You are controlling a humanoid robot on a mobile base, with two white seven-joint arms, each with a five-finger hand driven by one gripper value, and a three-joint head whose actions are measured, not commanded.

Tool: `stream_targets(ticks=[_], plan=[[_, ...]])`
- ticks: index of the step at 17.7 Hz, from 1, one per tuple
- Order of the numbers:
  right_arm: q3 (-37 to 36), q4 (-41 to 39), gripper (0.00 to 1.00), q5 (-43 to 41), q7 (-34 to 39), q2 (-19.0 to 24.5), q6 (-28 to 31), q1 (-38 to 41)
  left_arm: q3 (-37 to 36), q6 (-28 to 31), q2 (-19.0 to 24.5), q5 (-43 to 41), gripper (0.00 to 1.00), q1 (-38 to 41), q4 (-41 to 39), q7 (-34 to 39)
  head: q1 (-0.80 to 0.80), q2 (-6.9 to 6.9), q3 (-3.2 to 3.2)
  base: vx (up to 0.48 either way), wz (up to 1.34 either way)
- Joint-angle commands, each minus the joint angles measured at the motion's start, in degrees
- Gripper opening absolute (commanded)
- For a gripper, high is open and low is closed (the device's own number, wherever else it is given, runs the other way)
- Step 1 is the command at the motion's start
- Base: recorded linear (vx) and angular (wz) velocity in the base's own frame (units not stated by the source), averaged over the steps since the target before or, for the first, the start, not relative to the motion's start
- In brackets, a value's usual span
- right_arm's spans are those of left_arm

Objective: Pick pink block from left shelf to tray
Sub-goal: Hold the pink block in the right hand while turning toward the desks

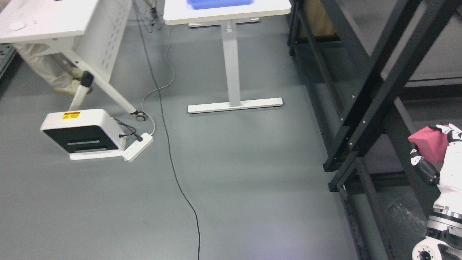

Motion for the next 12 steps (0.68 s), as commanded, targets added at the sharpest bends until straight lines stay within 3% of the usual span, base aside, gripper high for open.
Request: stream_targets(ticks=[1, 4, 12], plan=[[-0.1, 0.0, 0.02, -0.1, 0.0, 0.0, 0.0, 0.0, 0.0, 0.0, 1.0, -0.1, 1.0, 0.5, 0.0, 0.0, 0.0, 0.0, 0.0, -0.177, 0.7], [0.0, 0.0, 0.02, -0.2, 0.0, 0.0, 0.1, 0.0, 0.0, 0.0, 1.0, -0.1, 1.0, 0.5, 0.0, 0.0, 0.0, 0.0, 0.0, -0.14, 0.61], [0.0, 0.0, 0.02, -0.2, 0.0, 0.0, 0.0, -0.1, 0.0, 0.0, 1.0, -0.1, 1.0, 0.5, 0.0, 0.0, 0.0, 0.01, 0.0, 0.022, -0.01]])
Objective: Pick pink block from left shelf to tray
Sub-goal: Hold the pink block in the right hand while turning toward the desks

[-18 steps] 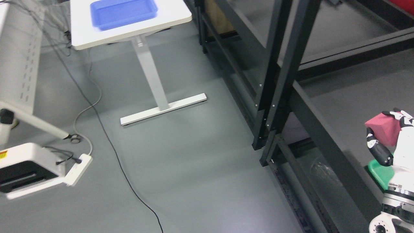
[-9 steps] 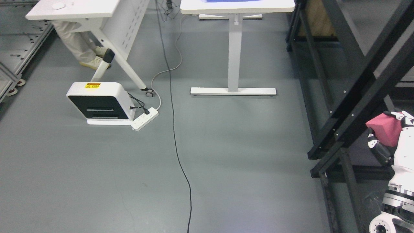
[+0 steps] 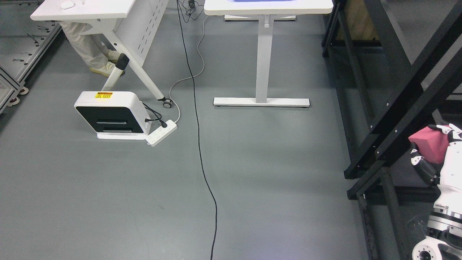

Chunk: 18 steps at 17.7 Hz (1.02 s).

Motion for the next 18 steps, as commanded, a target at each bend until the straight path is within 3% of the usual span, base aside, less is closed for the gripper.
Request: stream_targets(ticks=[1, 18], plan=[[0.0, 0.0, 0.02, 0.0, 0.0, 0.0, -0.1, -0.1, 0.0, -0.3, 1.0, -0.1, 1.0, 0.5, 0.0, 0.0, 0.0, 0.0, 0.0, 0.032, 0.0], [0.0, 0.0, 0.02, 0.0, 0.1, -0.1, -0.2, -0.1, 0.0, -0.3, 1.0, -0.1, 1.0, 0.5, 0.0, 0.0, 0.0, 0.0, 0.0, 0.117, 0.32]])
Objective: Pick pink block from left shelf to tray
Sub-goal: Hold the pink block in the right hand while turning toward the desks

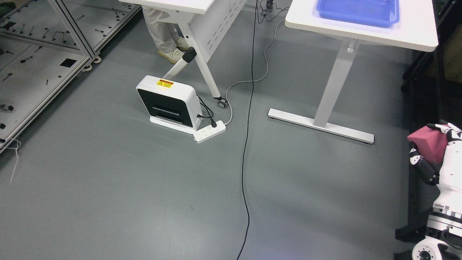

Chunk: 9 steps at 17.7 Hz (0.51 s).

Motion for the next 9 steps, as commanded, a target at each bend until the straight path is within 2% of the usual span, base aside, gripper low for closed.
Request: stream_targets(ticks=[1, 9], plan=[[0.0, 0.0, 0.02, 0.0, 0.2, -0.1, 0.0, 0.0, 0.0, 0.1, 1.0, -0.1, 1.0, 0.5, 0.0, 0.0, 0.0, 0.0, 0.0, 0.246, 0.27], [0.0, 0.0, 0.02, 0.0, 0.2, -0.1, 0.1, 0.0, 0.0, 0.0, 1.0, -0.1, 1.0, 0.5, 0.0, 0.0, 0.0, 0.0, 0.0, 0.347, 0.03]])
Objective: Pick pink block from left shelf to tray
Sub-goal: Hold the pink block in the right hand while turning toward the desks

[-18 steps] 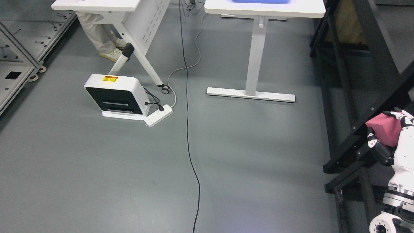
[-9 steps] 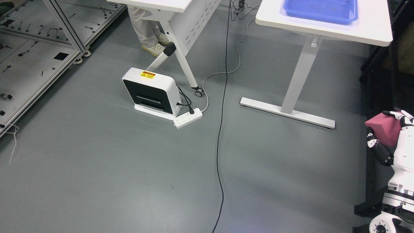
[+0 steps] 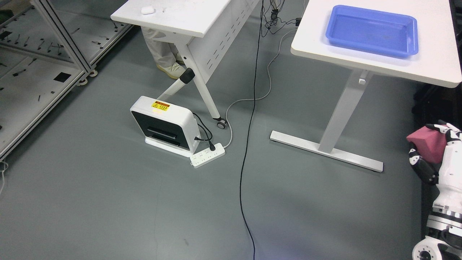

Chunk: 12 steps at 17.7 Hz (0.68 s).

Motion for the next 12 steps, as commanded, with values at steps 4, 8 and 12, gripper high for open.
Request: stream_targets(ticks=[4, 8, 12], plan=[[0.0, 0.0, 0.02, 0.0, 0.1, 0.0, 0.0, 0.0, 0.0, 0.0, 1.0, -0.1, 1.0, 0.5, 0.0, 0.0, 0.0, 0.0, 0.0, 0.396, -0.1], [0.1, 0.0, 0.02, 0.0, 0.1, 0.0, 0.0, 0.0, 0.0, 0.0, 1.0, -0.1, 1.0, 0.5, 0.0, 0.0, 0.0, 0.0, 0.0, 0.379, -0.08], [0.1, 0.0, 0.02, 0.0, 0.1, 0.0, 0.0, -0.1, 0.0, 0.0, 1.0, -0.1, 1.0, 0.5, 0.0, 0.0, 0.0, 0.0, 0.0, 0.359, -0.09]])
